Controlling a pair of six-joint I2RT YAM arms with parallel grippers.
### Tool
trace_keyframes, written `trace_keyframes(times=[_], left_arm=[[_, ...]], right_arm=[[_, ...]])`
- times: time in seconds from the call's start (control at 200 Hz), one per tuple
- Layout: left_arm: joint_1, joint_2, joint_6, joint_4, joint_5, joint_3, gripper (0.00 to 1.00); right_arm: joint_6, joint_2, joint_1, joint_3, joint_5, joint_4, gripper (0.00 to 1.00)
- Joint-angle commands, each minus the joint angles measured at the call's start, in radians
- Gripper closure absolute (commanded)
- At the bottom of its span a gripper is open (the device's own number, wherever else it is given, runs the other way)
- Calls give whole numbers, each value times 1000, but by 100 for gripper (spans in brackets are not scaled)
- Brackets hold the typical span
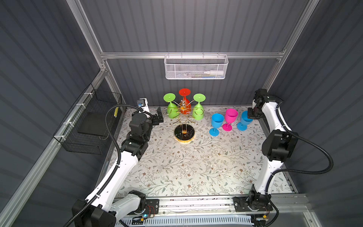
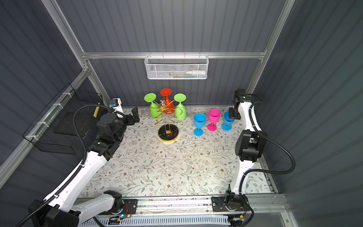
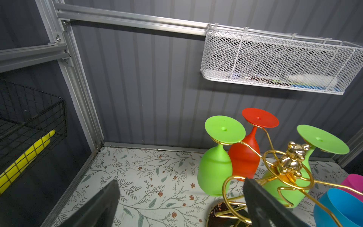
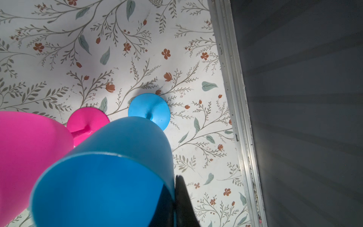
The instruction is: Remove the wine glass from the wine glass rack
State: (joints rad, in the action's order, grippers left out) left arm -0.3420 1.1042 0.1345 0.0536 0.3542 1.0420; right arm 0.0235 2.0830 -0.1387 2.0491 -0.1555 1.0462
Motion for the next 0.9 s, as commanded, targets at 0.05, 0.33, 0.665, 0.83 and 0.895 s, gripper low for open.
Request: trace_keyframes(times=[0.05,0.33,0.665,0.83,0.895], left_arm=[[59,0,87,-23,-61,15,0],[255,64,286,-6,-335,17,1],[404,239,419,-1,-744,117,8],[469,345,515,95,-979,168,14],[471,391,538,129,-1052,203,16]], right_arm=[[-4,13,-5,26,27,23,98],[22,-57,-17,23,102,-4,60],[151,-423,-41,-340,359,-326,25],[270,-670,-39,-670,546,-590,17],[314,-753,-38,-779,604,-682,14]])
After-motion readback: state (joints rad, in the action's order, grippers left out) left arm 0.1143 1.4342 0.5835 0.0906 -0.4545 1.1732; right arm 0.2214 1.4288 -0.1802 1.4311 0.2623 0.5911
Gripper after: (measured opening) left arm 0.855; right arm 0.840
